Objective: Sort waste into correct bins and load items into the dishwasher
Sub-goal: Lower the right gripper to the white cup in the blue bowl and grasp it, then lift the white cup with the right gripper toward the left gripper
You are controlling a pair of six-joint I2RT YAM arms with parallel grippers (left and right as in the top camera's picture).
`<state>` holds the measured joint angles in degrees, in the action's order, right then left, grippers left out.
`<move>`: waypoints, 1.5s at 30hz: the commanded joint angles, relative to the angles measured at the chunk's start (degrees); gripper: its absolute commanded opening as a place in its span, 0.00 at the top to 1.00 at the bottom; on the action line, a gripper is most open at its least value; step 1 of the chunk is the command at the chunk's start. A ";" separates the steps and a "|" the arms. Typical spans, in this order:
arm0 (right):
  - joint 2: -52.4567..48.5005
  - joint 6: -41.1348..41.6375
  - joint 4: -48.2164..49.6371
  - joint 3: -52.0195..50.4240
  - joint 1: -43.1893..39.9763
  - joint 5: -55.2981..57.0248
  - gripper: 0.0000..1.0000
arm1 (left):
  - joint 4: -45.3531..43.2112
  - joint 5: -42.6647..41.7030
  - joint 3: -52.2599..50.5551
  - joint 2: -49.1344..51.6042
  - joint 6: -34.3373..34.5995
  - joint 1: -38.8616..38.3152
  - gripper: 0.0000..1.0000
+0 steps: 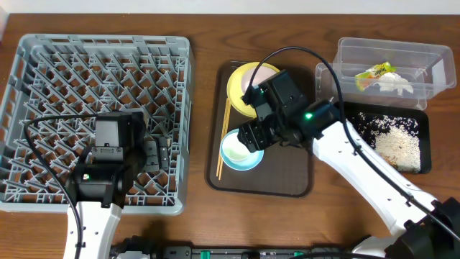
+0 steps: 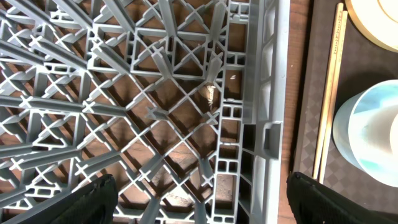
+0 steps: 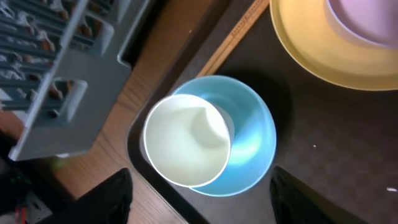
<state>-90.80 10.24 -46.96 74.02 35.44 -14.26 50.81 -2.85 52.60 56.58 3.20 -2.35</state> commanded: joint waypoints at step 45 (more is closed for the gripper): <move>-10.16 5.60 3.19 1.05 0.68 4.96 0.99 | -1.44 -3.28 1.27 -0.09 2.73 0.02 0.11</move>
<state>-102.13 14.92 -43.88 72.97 38.94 -5.67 49.93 -3.97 52.60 56.58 4.08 -2.35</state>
